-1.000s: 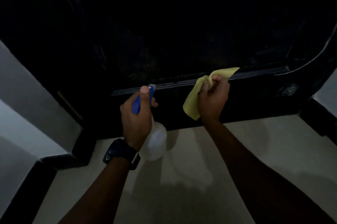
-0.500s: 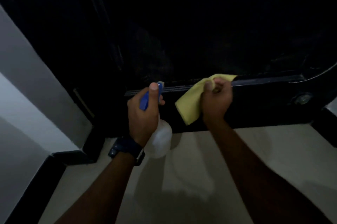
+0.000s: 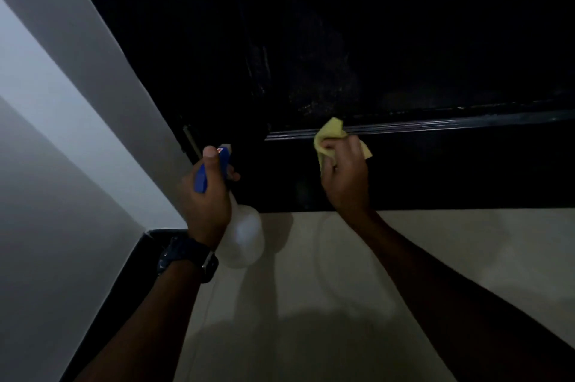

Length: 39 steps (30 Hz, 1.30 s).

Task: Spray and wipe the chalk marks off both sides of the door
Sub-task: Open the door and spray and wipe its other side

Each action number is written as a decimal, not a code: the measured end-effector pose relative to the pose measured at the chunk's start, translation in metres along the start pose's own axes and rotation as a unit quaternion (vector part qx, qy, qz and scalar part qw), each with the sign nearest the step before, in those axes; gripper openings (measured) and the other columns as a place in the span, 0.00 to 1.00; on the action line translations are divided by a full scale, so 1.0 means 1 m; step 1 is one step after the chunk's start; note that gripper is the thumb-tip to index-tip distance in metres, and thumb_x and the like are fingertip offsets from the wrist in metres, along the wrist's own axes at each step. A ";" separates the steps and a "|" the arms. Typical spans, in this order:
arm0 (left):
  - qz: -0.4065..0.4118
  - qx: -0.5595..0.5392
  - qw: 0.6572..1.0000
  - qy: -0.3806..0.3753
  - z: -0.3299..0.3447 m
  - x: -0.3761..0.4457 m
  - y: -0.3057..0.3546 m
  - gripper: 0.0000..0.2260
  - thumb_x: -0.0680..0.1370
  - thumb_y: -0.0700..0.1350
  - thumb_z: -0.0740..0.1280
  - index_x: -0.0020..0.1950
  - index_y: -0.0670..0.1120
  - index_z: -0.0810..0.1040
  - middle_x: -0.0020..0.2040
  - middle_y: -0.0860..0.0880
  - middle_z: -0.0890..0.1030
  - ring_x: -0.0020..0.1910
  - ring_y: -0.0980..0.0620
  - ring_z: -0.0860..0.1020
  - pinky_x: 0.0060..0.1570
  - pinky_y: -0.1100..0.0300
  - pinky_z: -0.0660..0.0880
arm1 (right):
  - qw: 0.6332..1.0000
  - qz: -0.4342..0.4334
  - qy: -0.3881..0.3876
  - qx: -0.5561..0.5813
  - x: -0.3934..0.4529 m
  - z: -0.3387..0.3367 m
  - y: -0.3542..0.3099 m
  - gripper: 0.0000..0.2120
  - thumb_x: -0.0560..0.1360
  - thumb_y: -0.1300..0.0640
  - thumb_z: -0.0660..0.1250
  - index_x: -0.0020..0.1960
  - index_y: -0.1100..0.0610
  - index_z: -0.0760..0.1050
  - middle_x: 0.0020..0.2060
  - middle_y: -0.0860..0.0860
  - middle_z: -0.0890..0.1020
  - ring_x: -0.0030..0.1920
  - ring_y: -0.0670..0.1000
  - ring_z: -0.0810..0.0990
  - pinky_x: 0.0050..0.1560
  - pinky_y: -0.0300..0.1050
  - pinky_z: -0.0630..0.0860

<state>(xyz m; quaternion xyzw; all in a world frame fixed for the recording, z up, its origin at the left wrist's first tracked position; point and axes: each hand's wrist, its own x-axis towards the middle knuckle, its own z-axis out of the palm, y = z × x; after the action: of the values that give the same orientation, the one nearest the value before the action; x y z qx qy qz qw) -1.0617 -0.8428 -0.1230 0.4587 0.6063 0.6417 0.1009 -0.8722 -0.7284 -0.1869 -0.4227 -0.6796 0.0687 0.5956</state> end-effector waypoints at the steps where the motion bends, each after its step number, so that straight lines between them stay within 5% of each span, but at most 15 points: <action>1: 0.003 0.001 1.000 0.008 -0.003 0.003 -0.001 0.23 0.82 0.64 0.54 0.41 0.53 0.81 0.35 0.44 0.81 0.38 0.49 0.81 0.47 0.50 0.77 | 1.000 -0.016 -0.011 -0.014 -0.003 0.011 -0.004 0.07 0.76 0.65 0.63 0.52 0.63 0.78 0.48 0.59 0.75 0.46 0.58 0.77 0.47 0.51 0.76; 6: -0.004 0.017 1.000 0.019 -0.009 0.016 -0.011 0.24 0.80 0.70 0.53 0.39 0.59 0.81 0.35 0.45 0.82 0.39 0.45 0.82 0.46 0.42 0.78 | 0.968 -0.180 -0.134 -0.109 -0.017 0.055 -0.017 0.05 0.72 0.66 0.61 0.43 0.62 0.76 0.40 0.61 0.76 0.38 0.62 0.78 0.43 0.52 0.67; 9: -0.002 0.011 1.000 0.023 -0.001 0.022 -0.007 0.24 0.79 0.72 0.53 0.37 0.60 0.80 0.34 0.46 0.82 0.38 0.46 0.82 0.45 0.43 0.78 | 0.938 -0.235 -0.196 -0.165 -0.020 0.066 -0.021 0.09 0.71 0.61 0.59 0.43 0.62 0.76 0.40 0.60 0.77 0.37 0.60 0.77 0.36 0.52 0.73; 12: 0.016 -0.016 1.000 0.007 0.017 0.025 0.009 0.21 0.80 0.67 0.52 0.39 0.61 0.79 0.36 0.48 0.82 0.38 0.52 0.82 0.44 0.53 0.78 | 0.950 -0.172 -0.202 -0.164 -0.021 0.061 -0.032 0.10 0.70 0.63 0.56 0.42 0.62 0.76 0.39 0.60 0.77 0.37 0.61 0.78 0.34 0.51 0.78; 16: 0.054 -0.087 0.995 -0.017 0.044 0.025 0.035 0.20 0.81 0.62 0.53 0.43 0.65 0.83 0.34 0.53 0.82 0.39 0.53 0.82 0.45 0.61 0.76 | 0.977 0.007 -0.183 -0.110 -0.003 0.031 -0.046 0.11 0.75 0.69 0.63 0.56 0.63 0.76 0.53 0.61 0.75 0.51 0.61 0.76 0.51 0.55 0.76; 22: 0.073 -0.127 0.989 -0.034 0.097 0.004 0.065 0.19 0.80 0.69 0.54 0.41 0.69 0.83 0.35 0.58 0.83 0.42 0.46 0.82 0.50 0.51 0.78 | 0.984 0.141 -0.067 -0.089 0.048 -0.089 0.008 0.12 0.74 0.71 0.62 0.55 0.61 0.78 0.54 0.56 0.73 0.50 0.56 0.77 0.55 0.42 0.71; 26: 0.085 -0.158 0.980 -0.091 0.143 -0.019 0.093 0.21 0.81 0.68 0.54 0.40 0.64 0.82 0.37 0.58 0.84 0.42 0.47 0.82 0.50 0.51 0.78 | 0.936 0.321 0.014 -0.142 0.076 -0.205 0.082 0.14 0.75 0.69 0.63 0.60 0.63 0.76 0.59 0.60 0.74 0.58 0.59 0.77 0.64 0.48 0.71; 30: 0.109 -0.175 0.968 -0.140 0.182 -0.046 0.125 0.26 0.80 0.69 0.54 0.41 0.52 0.81 0.40 0.53 0.84 0.41 0.54 0.82 0.47 0.57 0.78 | 0.874 0.444 0.015 -0.198 0.125 -0.322 0.138 0.16 0.76 0.63 0.70 0.62 0.66 0.77 0.59 0.62 0.79 0.61 0.61 0.79 0.58 0.51 0.76; 35: 0.135 -0.186 0.956 -0.181 0.205 -0.053 0.165 0.19 0.81 0.68 0.54 0.46 0.65 0.82 0.41 0.51 0.84 0.42 0.53 0.83 0.45 0.59 0.77 | 0.882 0.424 0.084 -0.190 0.183 -0.421 0.150 0.14 0.77 0.61 0.71 0.60 0.67 0.78 0.55 0.62 0.82 0.56 0.60 0.81 0.54 0.52 0.79; 39: 0.187 -0.177 0.945 -0.200 0.212 -0.048 0.180 0.23 0.82 0.66 0.53 0.46 0.54 0.81 0.42 0.51 0.83 0.42 0.56 0.82 0.45 0.62 0.76 | 0.922 0.264 0.210 -0.187 0.218 -0.437 0.136 0.08 0.78 0.64 0.65 0.56 0.63 0.78 0.51 0.55 0.80 0.51 0.52 0.77 0.50 0.40 0.72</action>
<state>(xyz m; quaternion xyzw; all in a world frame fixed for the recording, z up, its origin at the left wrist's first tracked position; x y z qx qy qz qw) -0.8071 -0.7745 -0.0217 0.6577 0.3534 0.6411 0.1775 -0.4115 -0.6783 0.0185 -0.6956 -0.4030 0.0047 0.5947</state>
